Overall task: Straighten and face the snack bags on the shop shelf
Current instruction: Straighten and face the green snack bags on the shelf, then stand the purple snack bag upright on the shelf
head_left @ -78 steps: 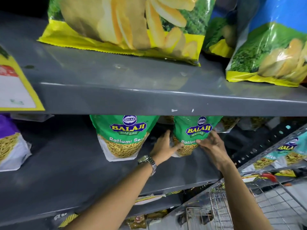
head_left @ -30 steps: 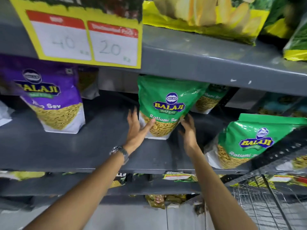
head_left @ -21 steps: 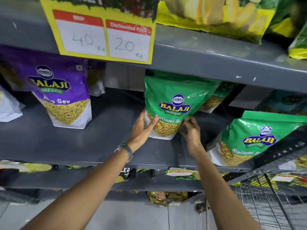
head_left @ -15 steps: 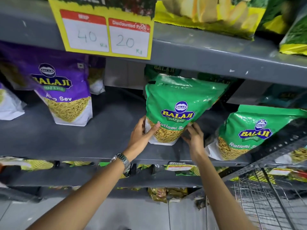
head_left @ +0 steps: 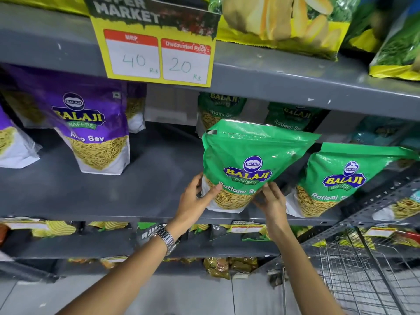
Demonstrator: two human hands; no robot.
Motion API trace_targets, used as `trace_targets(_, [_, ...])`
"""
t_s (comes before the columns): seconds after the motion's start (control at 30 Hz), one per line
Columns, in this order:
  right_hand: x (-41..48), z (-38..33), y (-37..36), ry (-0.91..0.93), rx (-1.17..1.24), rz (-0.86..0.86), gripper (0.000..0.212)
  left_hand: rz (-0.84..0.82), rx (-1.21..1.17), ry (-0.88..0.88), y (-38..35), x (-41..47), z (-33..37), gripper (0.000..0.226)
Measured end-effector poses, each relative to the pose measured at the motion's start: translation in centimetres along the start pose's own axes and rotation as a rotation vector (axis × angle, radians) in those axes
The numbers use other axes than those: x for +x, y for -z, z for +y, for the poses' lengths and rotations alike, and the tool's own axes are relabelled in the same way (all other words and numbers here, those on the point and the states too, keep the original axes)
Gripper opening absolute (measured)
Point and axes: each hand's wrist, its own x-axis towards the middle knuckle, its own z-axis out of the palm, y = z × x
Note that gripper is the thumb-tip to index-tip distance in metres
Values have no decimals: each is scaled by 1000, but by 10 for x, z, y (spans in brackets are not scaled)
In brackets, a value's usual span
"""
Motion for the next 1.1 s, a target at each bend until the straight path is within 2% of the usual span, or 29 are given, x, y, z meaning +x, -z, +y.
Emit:
trace_targets(0.1, [1,0,-1,1,5,-5,17,-12,-10,3,0,0,1,54])
trace_targets(0.17, [2,1,-2,-20,7,16,15,-7,-7,4,0,1,1,66])
trace_targets(0.27, [-1,6,-8,-55,40,134,18,-9,9,16,3,1,3,82])
trace_targets(0.37, [-20,8,-21,144,-36,438,26,39,-23,-2,10,-2,4,88])
trace_targets(0.4, [-32,9,-30,236,-43,522,24,72,-53,-18,16,-5,3,82])
trace_targets(0.43, [-46,13,-40,300,-57,532,21,112,-100,-35,25,-8,2,69])
trace_targets(0.5, [-76,31,-65,318,-111,401,15,224,-228,-55,52,-14,1,40])
trace_targets(0.57, [-95,51,-97,242,-126,161,16,425,-315,-55,93,-20,0,22])
trace_targets(0.67, [-91,65,-156,116,-209,-186,27,779,-350,-119,172,-23,-5,17])
trace_targets(0.73, [-73,63,-200,55,-234,-314,34,875,-300,-136,224,-16,-14,18])
trace_targets(0.8, [-49,53,-244,8,-223,-352,45,831,-145,-92,272,-4,-22,35])
trace_targets(0.87, [-29,38,-280,-4,-187,-350,60,685,-13,-45,302,10,-20,54])
trace_targets(0.93, [-14,27,-305,-2,-123,-359,66,511,69,-49,320,25,-13,62])
trace_targets(0.97, [-10,24,-314,-11,-97,-373,62,431,96,-46,324,30,-7,64])
trace_targets(1.03, [-6,23,-326,-37,-57,-395,39,284,93,-20,332,38,0,73])
trace_targets(1.07, [-6,24,-331,-55,-35,-380,24,229,73,1,334,40,1,71])
trace_targets(1.1, [-5,27,-335,-81,-8,-343,11,205,60,4,334,40,1,59])
